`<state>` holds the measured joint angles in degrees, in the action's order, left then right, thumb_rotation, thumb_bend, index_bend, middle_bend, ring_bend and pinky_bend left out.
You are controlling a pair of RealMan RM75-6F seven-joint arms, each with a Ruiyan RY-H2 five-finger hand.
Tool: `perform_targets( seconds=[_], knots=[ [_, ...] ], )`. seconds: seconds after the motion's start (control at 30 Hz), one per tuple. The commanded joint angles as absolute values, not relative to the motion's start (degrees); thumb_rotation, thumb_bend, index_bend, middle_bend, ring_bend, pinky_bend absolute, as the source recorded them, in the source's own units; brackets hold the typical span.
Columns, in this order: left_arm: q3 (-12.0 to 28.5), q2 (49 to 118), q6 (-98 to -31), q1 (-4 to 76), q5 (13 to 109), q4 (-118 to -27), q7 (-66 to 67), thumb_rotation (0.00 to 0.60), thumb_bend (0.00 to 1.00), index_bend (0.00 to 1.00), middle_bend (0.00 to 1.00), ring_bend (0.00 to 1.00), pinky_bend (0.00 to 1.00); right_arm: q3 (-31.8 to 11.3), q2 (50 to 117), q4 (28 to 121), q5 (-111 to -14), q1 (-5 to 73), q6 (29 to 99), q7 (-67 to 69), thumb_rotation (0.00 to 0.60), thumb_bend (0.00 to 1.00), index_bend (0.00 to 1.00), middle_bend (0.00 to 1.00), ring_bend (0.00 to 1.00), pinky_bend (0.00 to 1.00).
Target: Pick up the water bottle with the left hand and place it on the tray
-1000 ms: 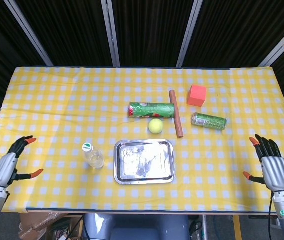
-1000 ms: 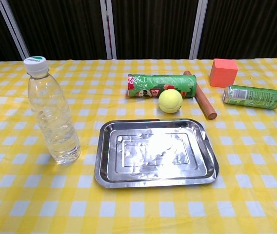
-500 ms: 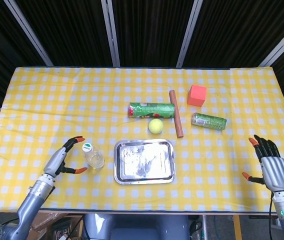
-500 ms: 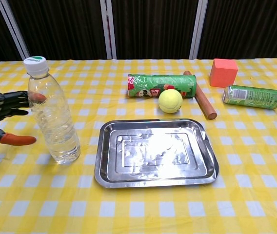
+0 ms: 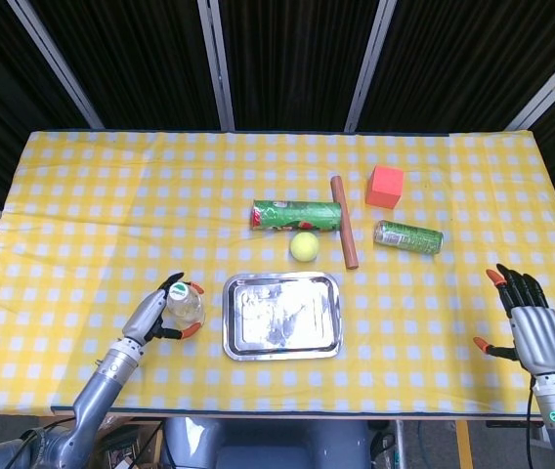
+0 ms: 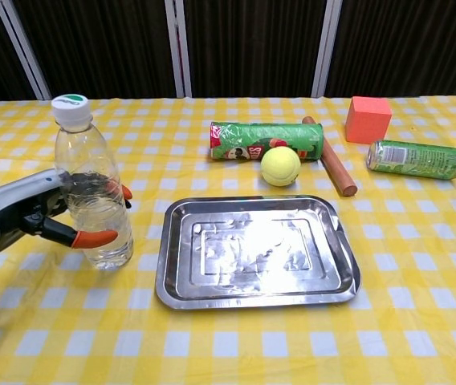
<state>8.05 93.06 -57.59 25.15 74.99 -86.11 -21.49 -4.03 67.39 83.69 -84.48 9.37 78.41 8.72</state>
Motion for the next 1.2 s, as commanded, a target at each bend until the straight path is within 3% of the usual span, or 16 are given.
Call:
perform_targets(
  seconds=[0.03,0.33,0.63,0.77,0.97,1.07,1.2],
  knots=[
    [8.29,95.20,-60.38,24.62,75.52,-85.54,-20.42,0.600,0.48,0.60,0.60,0.08,0.05,-4.05,67.35,83.69,-84.44,9.33,78.46,8.77,0.600,0.05,0.01,0.00,0.00,0.00],
    [10.69,94.29,-60.11,25.39,73.43,-90.92,-21.08,0.600,0.48,0.64,0.62,0.09,0.06,-3.95,67.30,83.82,-84.66,9.35,78.47,8.94,0.600,0.05,0.01,0.00,0.00,0.00],
    [17.29,93.16,-55.98,30.78,62.99,-101.23,-12.72,0.600,0.48,0.64,0.62,0.09,0.06,-4.02,67.36,83.45,-84.25,9.52,77.89,9.27,0.600,0.05,0.01,0.00,0.00,0.00],
    [19.12,91.19,-56.24,32.56,56.98,-108.52,-6.97,0.600,0.46,0.64,0.62,0.09,0.06,-4.06,67.35,83.29,-84.16,9.53,77.84,9.54,0.600,0.05,0.01,0.00,0.00,0.00],
    [22.87,83.39,-62.44,34.51,49.58,-128.09,5.26,0.600,0.45,0.64,0.62,0.09,0.05,-3.89,67.37,83.29,-84.35,9.58,77.67,9.62,0.600,0.05,0.01,0.00,0.00,0.00],
    [24.93,80.09,-65.33,35.17,50.69,-134.99,9.42,0.600,0.44,0.64,0.62,0.09,0.05,-3.78,67.49,83.48,-84.59,9.69,77.59,9.42,0.600,0.05,0.01,0.00,0.00,0.00],
    [25.08,78.47,-64.90,34.24,57.90,-134.99,6.94,0.600,0.44,0.64,0.62,0.09,0.05,-3.66,67.54,83.71,-84.90,9.76,77.63,9.10,0.600,0.05,0.01,0.00,0.00,0.00]
  ],
)
